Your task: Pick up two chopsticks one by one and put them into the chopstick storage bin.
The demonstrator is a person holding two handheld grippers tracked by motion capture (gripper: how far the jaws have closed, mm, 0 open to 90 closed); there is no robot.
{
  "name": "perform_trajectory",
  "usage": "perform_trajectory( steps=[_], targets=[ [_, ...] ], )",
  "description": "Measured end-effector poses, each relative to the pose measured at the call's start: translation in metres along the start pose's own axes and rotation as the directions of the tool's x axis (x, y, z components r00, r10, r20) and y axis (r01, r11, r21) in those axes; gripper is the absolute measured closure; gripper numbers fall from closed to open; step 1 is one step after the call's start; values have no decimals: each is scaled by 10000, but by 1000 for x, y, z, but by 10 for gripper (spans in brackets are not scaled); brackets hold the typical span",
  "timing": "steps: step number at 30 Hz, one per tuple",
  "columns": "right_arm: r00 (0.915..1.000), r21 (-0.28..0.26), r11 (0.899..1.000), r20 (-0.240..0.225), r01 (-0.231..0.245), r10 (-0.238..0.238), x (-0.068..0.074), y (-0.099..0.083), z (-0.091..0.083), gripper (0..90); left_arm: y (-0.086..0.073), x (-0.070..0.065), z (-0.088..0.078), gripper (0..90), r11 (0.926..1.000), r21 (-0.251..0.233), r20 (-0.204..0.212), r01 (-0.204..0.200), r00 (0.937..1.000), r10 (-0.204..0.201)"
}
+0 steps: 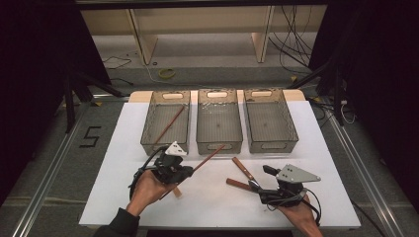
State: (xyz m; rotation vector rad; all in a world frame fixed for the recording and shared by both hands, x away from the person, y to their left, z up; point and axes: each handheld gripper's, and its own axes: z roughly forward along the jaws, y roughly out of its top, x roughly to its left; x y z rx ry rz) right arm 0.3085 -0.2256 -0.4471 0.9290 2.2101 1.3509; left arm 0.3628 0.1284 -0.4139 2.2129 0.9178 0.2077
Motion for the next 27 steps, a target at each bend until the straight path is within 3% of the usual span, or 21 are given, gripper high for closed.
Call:
perform_trajectory(
  steps=[11, 27],
  targets=[
    [10000, 35, 10000, 3, -51, 51, -2, -1, 1, 275, 11, 35, -30, 841, 9955, -794, -604, 526, 9965, -575],
    [9999, 10, 9999, -1, -124, 124, -3, -1, 1, 275, 26, 78, -34, 841, 9883, -1108, -1159, 1049, 9863, -1177]
  ],
)
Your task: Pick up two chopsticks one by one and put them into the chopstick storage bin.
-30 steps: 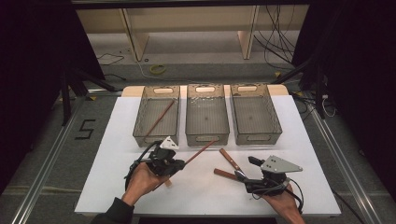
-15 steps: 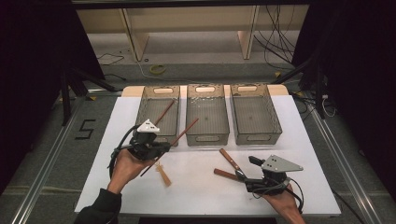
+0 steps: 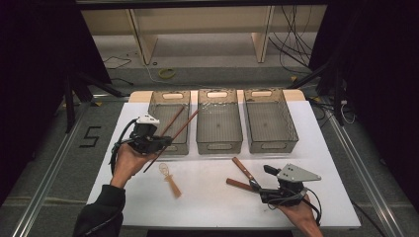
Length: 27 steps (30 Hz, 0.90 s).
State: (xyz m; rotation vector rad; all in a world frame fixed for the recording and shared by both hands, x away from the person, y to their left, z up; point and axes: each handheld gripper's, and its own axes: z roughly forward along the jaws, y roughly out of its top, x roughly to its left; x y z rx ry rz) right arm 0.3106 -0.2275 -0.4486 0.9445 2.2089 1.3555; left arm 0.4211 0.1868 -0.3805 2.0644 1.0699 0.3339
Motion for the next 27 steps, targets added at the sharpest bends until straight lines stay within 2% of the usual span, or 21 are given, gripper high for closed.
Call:
perform_trajectory(
  steps=[15, 27],
  targets=[
    [10000, -5, 10000, -7, -45, 45, 0, 0, 0, 276, 28, 29, 3, 841, 9995, -232, -518, 198, 9984, -209],
    [10000, -11, 10000, -50, -32, 32, -1, 0, 0, 275, 43, 59, 21, 841, 9976, -210, -809, 659, 9944, -674]
  ],
)
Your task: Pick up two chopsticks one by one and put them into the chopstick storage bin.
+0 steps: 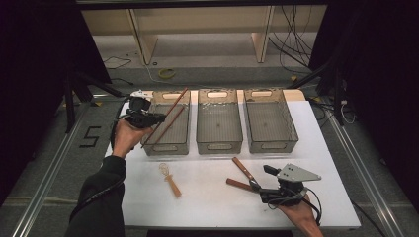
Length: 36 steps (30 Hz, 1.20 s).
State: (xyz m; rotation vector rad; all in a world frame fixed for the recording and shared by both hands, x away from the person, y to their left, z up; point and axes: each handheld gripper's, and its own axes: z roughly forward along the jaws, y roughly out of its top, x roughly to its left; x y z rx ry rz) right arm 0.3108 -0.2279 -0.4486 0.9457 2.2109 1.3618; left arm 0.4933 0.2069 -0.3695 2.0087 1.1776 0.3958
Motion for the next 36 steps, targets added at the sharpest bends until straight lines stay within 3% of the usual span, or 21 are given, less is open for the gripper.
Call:
perform_trajectory(
  steps=[10, 23, 29, 36],
  targets=[
    [10000, 10, 10000, -81, -21, 21, 0, 0, 1, 276, 8, 14, 19, 840, 9997, 146, -212, 177, 9996, -174],
    [10000, 33, 10000, -88, -2, 2, 0, -1, 1, 275, 5, 29, 36, 840, 9977, 176, -324, 659, 9973, -653],
    [9999, 11, 10000, -103, 6, -6, 0, 0, 1, 276, 4, 33, 42, 840, 9971, 201, -358, 734, 9967, -726],
    [9999, 45, 10000, -156, 35, -34, 0, 0, 2, 275, 2, 33, 50, 838, 9982, 368, -512, 482, 9976, -463]
  ],
)
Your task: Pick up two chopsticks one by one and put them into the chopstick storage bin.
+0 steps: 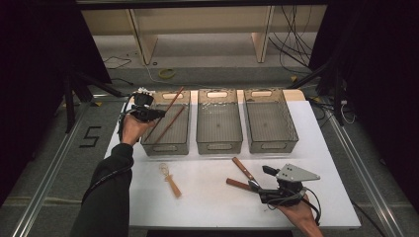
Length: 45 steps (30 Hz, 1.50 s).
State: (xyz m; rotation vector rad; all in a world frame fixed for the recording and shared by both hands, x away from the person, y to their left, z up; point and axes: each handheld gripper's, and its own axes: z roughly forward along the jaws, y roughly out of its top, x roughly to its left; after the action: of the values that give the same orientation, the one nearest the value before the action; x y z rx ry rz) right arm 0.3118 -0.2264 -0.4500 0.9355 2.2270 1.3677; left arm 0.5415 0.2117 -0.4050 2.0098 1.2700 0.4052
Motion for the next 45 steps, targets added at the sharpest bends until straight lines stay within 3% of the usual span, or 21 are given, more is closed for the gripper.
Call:
perform_trajectory(
  steps=[2, 5, 9, 14, 18, 22, 30, 38, 45],
  targets=[
    [10000, 12, 10000, 15, 6, -6, 0, 0, 0, 276, 0, 0, 2, 838, 10000, 54, -24, -62, 10000, 62],
    [10000, 7, 10000, 8, -5, 5, 0, 0, 0, 275, -2, 1, 2, 826, 9996, -287, -20, 9, 10000, -9],
    [10000, 6, 10000, 30, -6, 6, 0, 0, -1, 276, -3, 1, -1, 617, 9998, -183, -14, 106, 9999, -106],
    [10000, 17, 10000, 28, -5, 5, 1, 0, 0, 276, -4, -7, -9, 457, 9985, -480, 323, 274, 9991, -259],
    [10000, 13, 10000, 51, 21, -21, 1, 0, 0, 275, -8, -17, -19, 392, 9970, -701, 789, 323, 9965, -268],
    [10000, 10, 10000, 55, 20, -20, 1, 0, -1, 275, -13, -30, -32, 363, 9961, -799, 915, 366, 9954, -292],
    [10000, 4, 10000, 80, 3, -3, 1, 0, -1, 276, -29, -55, -51, 322, 9973, -731, 627, 53, 9980, -7],
    [10000, -16, 10000, 66, 38, -38, 1, 1, -1, 275, -45, -66, -57, 273, 9970, -768, 636, 72, 9980, -23],
    [10000, -21, 10000, 88, 37, -37, 1, 1, -1, 276, -55, -76, -62, 245, 9966, -812, 916, 154, 9958, -79]
  ],
)
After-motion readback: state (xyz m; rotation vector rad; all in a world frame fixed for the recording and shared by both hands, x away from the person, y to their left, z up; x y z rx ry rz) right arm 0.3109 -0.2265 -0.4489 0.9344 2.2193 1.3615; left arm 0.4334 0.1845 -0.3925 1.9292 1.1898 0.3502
